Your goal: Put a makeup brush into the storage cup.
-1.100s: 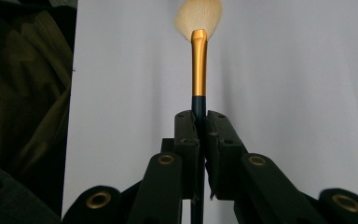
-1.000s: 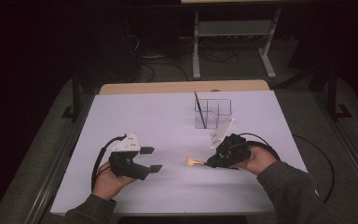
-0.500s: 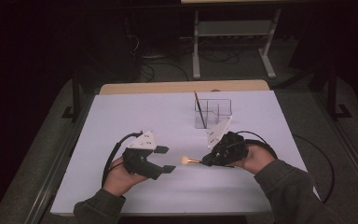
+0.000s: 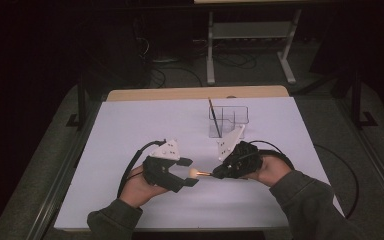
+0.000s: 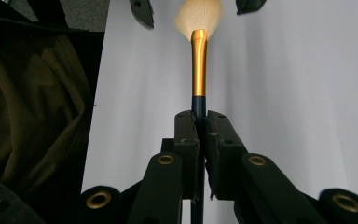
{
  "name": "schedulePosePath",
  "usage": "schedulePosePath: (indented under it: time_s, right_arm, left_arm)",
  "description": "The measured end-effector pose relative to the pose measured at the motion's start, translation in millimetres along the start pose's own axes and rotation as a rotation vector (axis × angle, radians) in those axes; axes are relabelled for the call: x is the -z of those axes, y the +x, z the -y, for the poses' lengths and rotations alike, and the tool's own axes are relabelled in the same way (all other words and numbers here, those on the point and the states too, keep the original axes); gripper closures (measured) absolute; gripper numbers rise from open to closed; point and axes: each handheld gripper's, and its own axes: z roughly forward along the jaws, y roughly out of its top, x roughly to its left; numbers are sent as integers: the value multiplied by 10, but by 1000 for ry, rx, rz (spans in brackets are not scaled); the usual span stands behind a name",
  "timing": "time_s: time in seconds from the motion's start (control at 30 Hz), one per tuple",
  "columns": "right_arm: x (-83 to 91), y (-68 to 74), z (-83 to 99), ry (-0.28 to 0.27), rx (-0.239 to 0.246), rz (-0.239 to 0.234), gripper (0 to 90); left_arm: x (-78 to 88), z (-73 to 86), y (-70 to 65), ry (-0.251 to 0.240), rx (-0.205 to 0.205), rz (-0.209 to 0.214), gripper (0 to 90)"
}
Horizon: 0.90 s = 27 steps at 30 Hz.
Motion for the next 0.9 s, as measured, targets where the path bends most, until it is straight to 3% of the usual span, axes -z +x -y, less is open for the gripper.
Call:
schedulePosePath:
  time_s: [0.37,0.9]
  right_arm:
    - [-18,37,-56,-10,10,-12,825]
    - [-45,56,-90,-6,27,-21,825]
  left_arm:
    - [-123,-42,-3,6,-3,48,465]
    - [-123,-37,-15,11,-23,80,677]
